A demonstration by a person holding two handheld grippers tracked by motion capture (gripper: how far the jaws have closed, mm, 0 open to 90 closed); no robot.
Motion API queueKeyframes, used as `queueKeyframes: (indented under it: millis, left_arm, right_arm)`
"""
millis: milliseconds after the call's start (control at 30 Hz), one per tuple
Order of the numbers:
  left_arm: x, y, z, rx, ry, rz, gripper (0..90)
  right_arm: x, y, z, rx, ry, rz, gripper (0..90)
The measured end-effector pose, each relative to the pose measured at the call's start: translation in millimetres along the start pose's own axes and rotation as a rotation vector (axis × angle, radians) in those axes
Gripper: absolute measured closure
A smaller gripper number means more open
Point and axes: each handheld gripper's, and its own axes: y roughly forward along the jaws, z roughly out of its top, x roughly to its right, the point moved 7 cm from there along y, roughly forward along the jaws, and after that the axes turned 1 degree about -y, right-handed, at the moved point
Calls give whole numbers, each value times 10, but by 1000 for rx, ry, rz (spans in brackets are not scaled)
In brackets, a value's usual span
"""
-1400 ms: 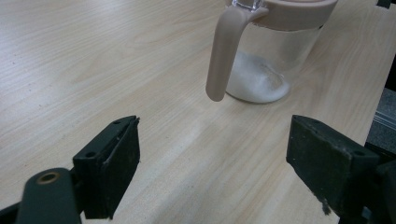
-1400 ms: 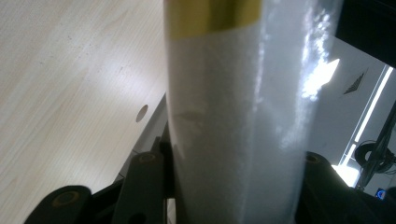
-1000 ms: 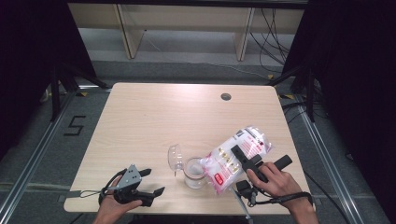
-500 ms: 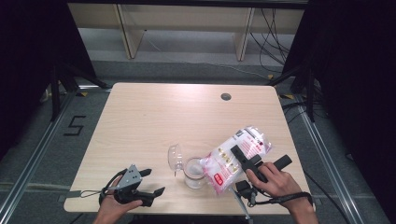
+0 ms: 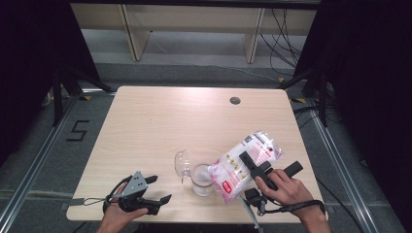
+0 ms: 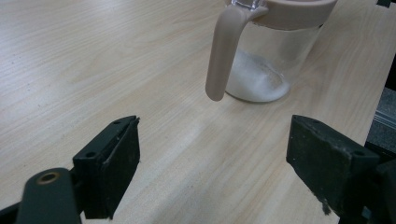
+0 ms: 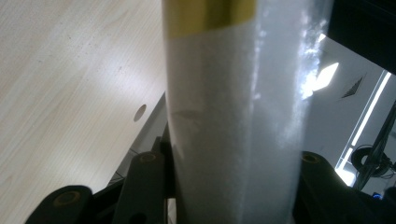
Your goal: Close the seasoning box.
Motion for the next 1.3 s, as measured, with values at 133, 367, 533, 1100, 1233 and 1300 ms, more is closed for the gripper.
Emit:
queueKeyframes:
  millis: [133,367,533,1100,1233,1300]
  left_arm:
    - [-3,-4,1,-1,4,2,171]
    - [-4,-5,2,-1,4,2,171]
    - [1,-7,6,3,2,-2,171]
    - [2,-4,4,2,-1,-4,171]
    - [-12,-9,9,-1,31,-2,171]
    - [-2,-4,5,1,0,2,171]
  right_arm:
    - [4,-10,3,-5,3,-3,629]
    - [10,-12,11,-6,3,-7,629]
    - [13,-15,13,-5,4,-2,630]
    - [1,-16,11,0,12,-2,637]
    - [12,-7,15,11,-1,-9,640]
    - [12,-7,16,12,0,-7,640]
